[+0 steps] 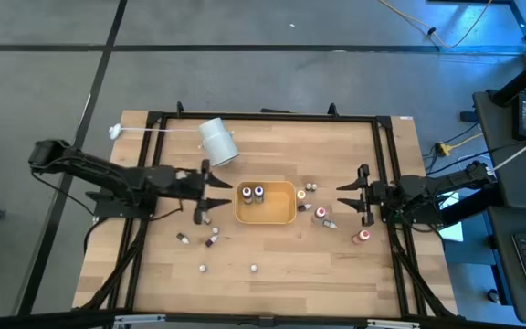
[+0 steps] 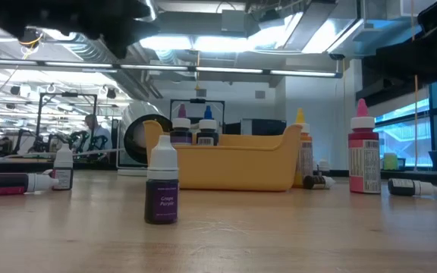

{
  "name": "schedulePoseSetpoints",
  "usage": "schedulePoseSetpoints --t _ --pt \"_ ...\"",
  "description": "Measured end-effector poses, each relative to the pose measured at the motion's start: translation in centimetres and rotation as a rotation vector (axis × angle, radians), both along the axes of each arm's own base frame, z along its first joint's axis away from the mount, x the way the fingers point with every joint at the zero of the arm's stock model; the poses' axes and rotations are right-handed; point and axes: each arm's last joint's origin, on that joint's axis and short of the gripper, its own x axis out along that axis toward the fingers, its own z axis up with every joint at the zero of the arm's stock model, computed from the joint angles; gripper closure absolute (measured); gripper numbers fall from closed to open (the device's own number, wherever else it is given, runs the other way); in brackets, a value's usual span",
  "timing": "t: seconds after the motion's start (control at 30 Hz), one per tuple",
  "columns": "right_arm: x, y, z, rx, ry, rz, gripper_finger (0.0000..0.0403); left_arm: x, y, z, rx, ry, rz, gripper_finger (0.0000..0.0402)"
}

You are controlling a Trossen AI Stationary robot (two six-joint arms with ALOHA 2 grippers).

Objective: Pick & Place food coloring
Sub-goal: Put the large yellow ink bottle into the yellow bin

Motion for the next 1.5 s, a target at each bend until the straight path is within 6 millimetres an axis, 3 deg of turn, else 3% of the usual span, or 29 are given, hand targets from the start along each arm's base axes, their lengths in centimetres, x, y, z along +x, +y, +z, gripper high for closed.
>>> schedulePoseSetpoints --t 0.3,0.83,1.2,1.5 --pt "0.0 0.0 0.0 0.041 -0.001 0.003 0.025 -2.7 0.4 -1.4 -0.013 -0.076 0.019 0.0204" --pt "-0.1 0.1 0.9 0.028 -0.096 0.054 0.0246 -2.8 0.5 -1.5 -0.014 -0.074 0.022 0.0205" --pt "-0.1 0.1 0.9 0.059 -0.094 0.051 0.0153 -2.8 0.5 -1.5 -0.013 -0.073 0.022 0.0205" --pt "-0.1 0.3 0.9 0.079 -0.094 0.116 0.0134 -2.8 0.5 -1.5 -0.013 -0.073 0.023 0.0205"
